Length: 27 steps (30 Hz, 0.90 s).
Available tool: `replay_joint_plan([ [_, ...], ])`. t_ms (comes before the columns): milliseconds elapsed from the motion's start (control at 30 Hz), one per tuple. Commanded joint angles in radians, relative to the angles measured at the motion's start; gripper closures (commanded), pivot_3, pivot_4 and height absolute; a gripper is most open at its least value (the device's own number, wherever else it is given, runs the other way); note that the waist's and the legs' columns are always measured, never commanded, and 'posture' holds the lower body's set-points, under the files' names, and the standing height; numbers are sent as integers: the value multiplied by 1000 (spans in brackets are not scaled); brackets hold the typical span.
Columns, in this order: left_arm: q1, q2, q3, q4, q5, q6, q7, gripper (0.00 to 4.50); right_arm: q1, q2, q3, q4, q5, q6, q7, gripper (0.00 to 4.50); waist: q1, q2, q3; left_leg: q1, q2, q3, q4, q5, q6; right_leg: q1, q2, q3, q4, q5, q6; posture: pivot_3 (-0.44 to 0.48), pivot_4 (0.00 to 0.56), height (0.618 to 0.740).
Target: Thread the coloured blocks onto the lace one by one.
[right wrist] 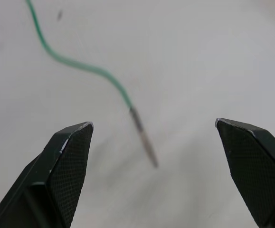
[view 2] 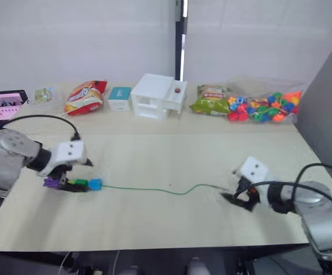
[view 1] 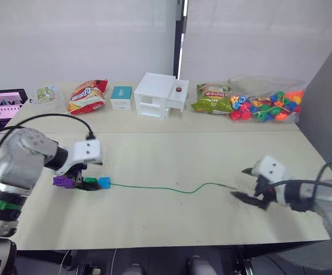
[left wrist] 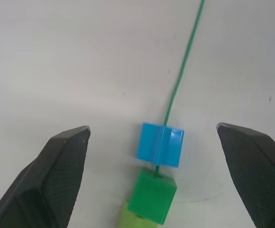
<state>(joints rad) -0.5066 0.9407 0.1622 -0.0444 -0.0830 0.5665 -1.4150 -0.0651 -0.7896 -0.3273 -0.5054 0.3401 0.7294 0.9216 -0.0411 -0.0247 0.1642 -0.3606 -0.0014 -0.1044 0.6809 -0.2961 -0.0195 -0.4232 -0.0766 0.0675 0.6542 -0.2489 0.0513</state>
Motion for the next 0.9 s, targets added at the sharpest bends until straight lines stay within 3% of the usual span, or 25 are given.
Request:
replay_joint_plan([
  [33,136,-9,226,-58,-98,61,87,0,39,51,-129,-25,95,26,-46,69,-3,0,0,1,0,0,0,0,0,0,0,0,0,0,0,0,150,740],
  [100,215,-11,292,-84,-139,70,112,0,63,68,-159,-19,117,20,-61,69,-4,0,0,3,0,1,-1,0,0,1,0,1,-1,0,0,0,150,740],
  [200,468,-89,526,-124,-206,29,124,0,158,126,-235,42,118,-46,-88,69,-3,1,0,5,1,2,-3,0,0,2,0,1,-3,0,0,0,150,740],
  [333,629,-124,646,-6,-262,-10,142,0,243,167,-253,105,82,-203,-93,69,6,0,1,6,1,3,-4,0,0,5,-1,1,-5,0,-1,0,150,740],
  [433,702,-131,656,67,-275,-87,138,0,285,179,-256,167,75,-296,-80,69,8,1,1,8,1,4,-4,0,0,7,-1,1,-7,0,-1,0,150,740],
  [900,736,-130,572,121,-338,-167,197,0,338,143,-215,304,80,-421,-28,69,-1,1,1,18,2,5,-7,0,-1,18,0,1,-11,-1,-1,0,150,740],
])
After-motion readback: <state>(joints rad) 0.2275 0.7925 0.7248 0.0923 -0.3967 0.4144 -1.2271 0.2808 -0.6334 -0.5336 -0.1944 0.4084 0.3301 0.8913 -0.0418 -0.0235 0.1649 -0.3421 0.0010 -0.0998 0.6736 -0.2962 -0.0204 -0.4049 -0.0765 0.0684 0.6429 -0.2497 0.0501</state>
